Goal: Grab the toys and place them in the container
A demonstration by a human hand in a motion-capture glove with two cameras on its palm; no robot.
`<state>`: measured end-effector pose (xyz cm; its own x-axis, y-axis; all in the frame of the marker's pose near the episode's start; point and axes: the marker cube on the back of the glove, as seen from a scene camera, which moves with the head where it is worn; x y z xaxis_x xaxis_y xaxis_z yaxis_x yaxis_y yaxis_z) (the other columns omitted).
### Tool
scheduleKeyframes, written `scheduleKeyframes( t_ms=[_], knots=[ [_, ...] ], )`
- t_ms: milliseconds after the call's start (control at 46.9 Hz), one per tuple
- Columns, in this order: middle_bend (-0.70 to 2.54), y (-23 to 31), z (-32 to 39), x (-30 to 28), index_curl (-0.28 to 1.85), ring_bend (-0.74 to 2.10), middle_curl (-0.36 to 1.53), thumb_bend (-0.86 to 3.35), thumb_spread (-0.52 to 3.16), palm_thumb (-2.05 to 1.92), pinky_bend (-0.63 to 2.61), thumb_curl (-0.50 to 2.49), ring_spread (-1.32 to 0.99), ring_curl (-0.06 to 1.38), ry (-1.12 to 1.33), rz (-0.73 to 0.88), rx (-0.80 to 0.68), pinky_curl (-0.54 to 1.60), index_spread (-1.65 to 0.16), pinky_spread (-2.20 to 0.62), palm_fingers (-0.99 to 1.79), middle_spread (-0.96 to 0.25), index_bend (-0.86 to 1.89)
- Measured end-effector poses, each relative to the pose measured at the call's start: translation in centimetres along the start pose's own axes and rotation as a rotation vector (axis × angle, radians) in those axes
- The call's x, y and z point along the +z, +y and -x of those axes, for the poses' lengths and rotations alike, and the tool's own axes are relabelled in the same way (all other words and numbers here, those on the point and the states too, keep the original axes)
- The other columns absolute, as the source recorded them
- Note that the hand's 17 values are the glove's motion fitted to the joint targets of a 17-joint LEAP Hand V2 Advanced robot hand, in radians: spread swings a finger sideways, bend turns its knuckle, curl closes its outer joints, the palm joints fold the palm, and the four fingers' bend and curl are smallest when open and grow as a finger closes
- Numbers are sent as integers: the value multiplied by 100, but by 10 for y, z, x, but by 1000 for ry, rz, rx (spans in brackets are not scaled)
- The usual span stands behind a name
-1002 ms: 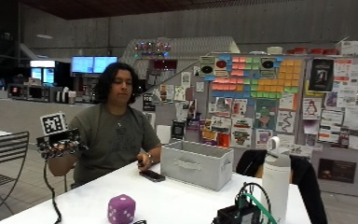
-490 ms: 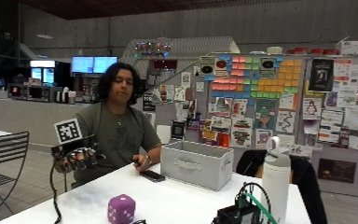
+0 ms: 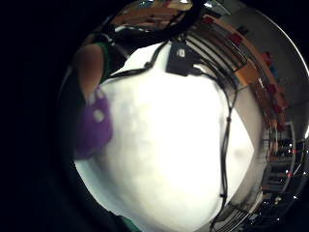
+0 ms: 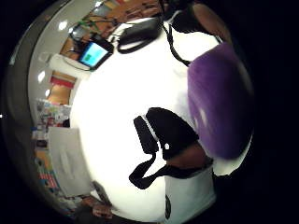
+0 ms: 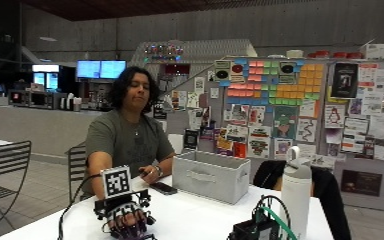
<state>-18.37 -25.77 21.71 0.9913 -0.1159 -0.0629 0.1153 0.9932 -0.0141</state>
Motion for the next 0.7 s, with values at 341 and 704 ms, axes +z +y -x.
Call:
scheduleKeyframes(
  t_ms=[341, 704],
  knots=[
    [72, 71, 34, -16, 46, 112, 49, 20, 158, 34, 96, 34, -39, 44, -194, -111, -217, 44, -37, -40, 143, -31, 44],
    [102, 253, 193, -261, 70, 137, 68, 27, 161, 37, 115, 43, -36, 57, -567, -383, -658, 54, -34, -44, 119, -33, 75]
  ],
)
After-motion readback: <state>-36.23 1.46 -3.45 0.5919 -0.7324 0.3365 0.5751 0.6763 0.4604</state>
